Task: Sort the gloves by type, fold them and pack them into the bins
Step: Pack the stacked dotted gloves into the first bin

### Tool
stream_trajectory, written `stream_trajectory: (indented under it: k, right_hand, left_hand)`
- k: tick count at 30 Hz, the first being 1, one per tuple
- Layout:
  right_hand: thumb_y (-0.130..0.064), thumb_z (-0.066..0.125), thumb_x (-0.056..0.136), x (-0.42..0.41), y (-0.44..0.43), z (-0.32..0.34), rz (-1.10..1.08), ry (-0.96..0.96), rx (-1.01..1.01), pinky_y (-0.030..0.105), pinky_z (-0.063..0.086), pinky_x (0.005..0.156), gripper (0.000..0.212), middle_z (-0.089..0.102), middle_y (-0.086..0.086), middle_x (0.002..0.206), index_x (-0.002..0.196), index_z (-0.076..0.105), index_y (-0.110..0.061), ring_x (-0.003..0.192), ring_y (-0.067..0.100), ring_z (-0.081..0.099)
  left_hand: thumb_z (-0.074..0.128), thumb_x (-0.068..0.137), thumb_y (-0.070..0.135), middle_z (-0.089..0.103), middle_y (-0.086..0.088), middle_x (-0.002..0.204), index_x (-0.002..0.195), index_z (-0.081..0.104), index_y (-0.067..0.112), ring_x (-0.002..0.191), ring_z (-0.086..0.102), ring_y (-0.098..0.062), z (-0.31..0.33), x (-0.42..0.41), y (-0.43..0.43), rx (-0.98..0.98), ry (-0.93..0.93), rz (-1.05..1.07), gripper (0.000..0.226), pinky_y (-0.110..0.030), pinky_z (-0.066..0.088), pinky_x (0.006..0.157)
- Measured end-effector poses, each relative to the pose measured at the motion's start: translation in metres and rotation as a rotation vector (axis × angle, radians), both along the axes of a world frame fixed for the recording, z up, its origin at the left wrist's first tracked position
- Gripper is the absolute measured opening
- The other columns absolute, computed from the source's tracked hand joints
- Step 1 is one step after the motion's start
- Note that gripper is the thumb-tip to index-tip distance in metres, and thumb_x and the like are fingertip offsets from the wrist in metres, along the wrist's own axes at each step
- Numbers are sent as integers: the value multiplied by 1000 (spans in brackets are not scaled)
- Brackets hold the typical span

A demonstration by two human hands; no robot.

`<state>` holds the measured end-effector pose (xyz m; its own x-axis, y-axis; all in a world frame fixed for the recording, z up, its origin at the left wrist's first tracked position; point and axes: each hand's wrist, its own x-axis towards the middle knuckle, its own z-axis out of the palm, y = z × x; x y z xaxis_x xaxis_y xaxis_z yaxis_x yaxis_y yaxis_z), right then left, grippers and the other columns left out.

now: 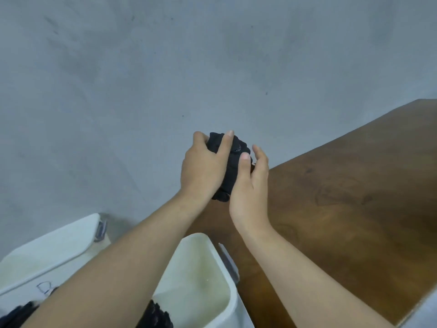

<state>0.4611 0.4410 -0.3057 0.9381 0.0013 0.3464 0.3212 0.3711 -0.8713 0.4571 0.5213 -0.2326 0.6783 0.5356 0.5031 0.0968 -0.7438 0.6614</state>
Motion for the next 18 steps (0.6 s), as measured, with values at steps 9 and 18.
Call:
stream_trajectory:
  k: [9,18]
  right_hand:
    - [-69,58,98,-86,30,57,239,-76,45,14,55,85,55,65,-25,124,149,50,-48,109,-10,66]
    - [-63,79,85,-133,60,46,614,30,-97,44,64,91,51,77,-1,120,125,71,-32,110,19,76]
  left_hand:
    - [52,97,74,71,11,86,95,60,28,74,66,3,21,-141,21,-238,-282,44,47,-26,45,62]
    - [52,97,73,72,9,81,91,67,22,70,67,-2,-14,-205,59,-458,-347,97,54,-30,51,65]
